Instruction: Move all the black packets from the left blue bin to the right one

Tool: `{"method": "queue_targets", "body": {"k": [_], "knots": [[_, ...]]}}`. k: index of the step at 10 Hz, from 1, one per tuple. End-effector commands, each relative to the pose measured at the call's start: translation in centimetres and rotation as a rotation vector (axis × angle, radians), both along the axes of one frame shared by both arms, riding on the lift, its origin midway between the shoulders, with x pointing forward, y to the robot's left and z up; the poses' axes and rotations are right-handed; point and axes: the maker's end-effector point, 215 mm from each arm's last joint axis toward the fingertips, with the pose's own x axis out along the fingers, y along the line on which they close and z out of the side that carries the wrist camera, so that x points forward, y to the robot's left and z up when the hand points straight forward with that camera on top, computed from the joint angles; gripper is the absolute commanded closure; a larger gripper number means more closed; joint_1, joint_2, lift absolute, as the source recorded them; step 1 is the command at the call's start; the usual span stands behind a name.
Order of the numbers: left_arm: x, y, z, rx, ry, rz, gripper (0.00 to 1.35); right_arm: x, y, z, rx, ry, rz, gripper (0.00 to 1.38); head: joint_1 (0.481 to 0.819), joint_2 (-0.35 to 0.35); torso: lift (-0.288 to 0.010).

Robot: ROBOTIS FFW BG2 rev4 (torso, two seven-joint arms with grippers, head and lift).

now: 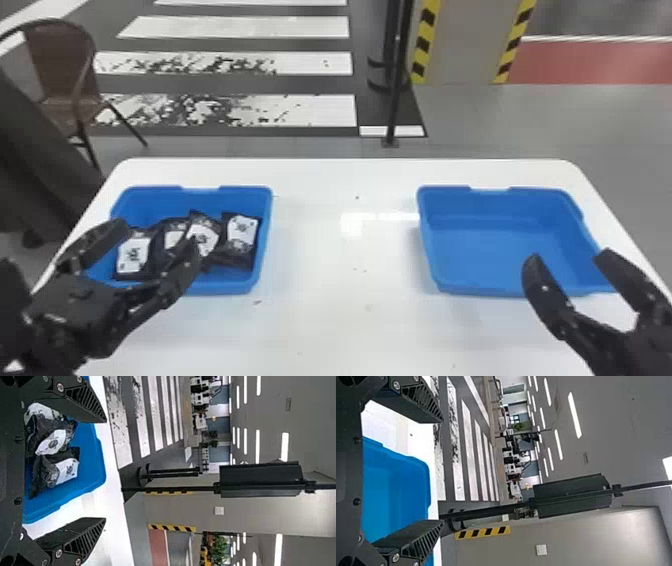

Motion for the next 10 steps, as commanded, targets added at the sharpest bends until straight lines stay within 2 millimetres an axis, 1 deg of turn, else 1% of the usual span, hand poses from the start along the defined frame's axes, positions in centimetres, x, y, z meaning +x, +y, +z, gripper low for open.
{"method": "queue_targets", "body": {"k": [1, 2, 4, 5, 6, 8, 9, 10], "knots": [[1.5, 0.9, -1.5, 0.039, 0.076, 0.024, 0.16, 0.0, 0.1, 0.0, 0.002, 0.001, 0.002, 0.12, 0.695, 0.017, -0.140], [2.8, 1.4, -2.3, 0.056, 0.106, 0.033, 0.16, 0.0, 0.1, -0.2, 0.003, 0.003, 0.001, 0.12, 0.695, 0.026, -0.140], [5.6, 0.5, -5.0, 0.058, 0.201, 0.006, 0.16, 0.1, 0.2, -0.2, 0.005, 0.003, 0.003, 0.12, 0.695, 0.038, -0.140], [6.6, 0.2, -6.0, 0.072, 0.249, -0.006, 0.16, 0.2, 0.2, -0.4, 0.007, 0.005, 0.004, 0.12, 0.695, 0.035, -0.140], [7.3, 0.2, -7.5, 0.072, 0.302, -0.015, 0.16, 0.2, 0.3, -0.4, 0.011, 0.005, 0.005, 0.12, 0.695, 0.028, -0.140], [7.5, 1.1, -9.6, 0.099, 0.387, 0.012, 0.17, 0.2, 0.4, -0.6, 0.015, 0.007, 0.006, 0.12, 0.695, 0.025, -0.140], [8.5, 1.2, -10.5, 0.115, 0.411, 0.003, 0.17, 0.2, 0.4, -0.7, 0.016, 0.010, 0.007, 0.12, 0.695, 0.033, -0.140], [9.6, 0.4, -10.9, 0.131, 0.427, -0.023, 0.17, 0.3, 0.5, -0.8, 0.018, 0.010, 0.008, 0.12, 0.695, 0.035, -0.140]]}}
